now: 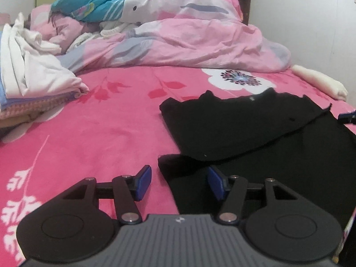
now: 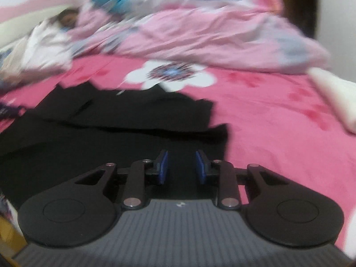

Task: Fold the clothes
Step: 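Open both grippers and raise them above the folded shirt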

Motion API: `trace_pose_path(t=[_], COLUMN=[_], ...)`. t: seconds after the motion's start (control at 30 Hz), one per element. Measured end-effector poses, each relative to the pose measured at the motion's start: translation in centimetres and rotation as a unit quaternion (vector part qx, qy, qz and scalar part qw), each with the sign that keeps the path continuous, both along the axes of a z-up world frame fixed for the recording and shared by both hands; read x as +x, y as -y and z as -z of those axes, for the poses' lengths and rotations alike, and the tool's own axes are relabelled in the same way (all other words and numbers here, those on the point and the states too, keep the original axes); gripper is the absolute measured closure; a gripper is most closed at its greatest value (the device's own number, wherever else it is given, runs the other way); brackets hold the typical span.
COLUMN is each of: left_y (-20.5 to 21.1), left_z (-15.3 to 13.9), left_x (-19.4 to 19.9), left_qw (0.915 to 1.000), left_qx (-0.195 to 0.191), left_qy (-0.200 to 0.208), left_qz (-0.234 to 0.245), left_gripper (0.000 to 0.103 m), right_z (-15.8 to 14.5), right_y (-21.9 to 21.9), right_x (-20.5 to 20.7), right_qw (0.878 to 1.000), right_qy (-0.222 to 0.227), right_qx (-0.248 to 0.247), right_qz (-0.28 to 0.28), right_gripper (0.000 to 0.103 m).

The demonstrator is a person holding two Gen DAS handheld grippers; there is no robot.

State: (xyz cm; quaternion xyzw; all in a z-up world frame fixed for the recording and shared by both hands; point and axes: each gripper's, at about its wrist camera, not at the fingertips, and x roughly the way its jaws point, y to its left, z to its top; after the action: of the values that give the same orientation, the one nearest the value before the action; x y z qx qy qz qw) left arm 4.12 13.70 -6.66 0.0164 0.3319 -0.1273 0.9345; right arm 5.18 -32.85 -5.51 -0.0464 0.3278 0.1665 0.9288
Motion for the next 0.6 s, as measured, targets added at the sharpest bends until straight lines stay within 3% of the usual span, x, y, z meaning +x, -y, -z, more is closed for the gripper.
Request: trace_pose_path(t=[0.17, 0.37, 0.6], left_y=[-1.5, -3.9, -5.8], left_z=[0.9, 1.3, 1.6], left_x=[2.9, 5.1, 4.9], left_qw=[0.9983, 0.9883, 0.9771], left_qx=[-0.045, -0.129, -0.194], left_qy=[-0.011, -0.023, -0.032], left_qz=[-0.036, -0.078, -0.082], left_gripper=[0.046, 0.047, 0.046], right_z=[0.7, 1.6, 1.7], right_y=[0.0, 3.3, 7.4], right_x=[5.2, 10.7, 8.8], right_qw=[0.999, 0.984, 0.957], right_qy=[-0.034, -0.042, -0.021], right_qx=[0.031, 0.144, 0.235], right_qz=[-0.002, 0.098, 0.169], right_gripper=[0.081, 0.082, 0.08])
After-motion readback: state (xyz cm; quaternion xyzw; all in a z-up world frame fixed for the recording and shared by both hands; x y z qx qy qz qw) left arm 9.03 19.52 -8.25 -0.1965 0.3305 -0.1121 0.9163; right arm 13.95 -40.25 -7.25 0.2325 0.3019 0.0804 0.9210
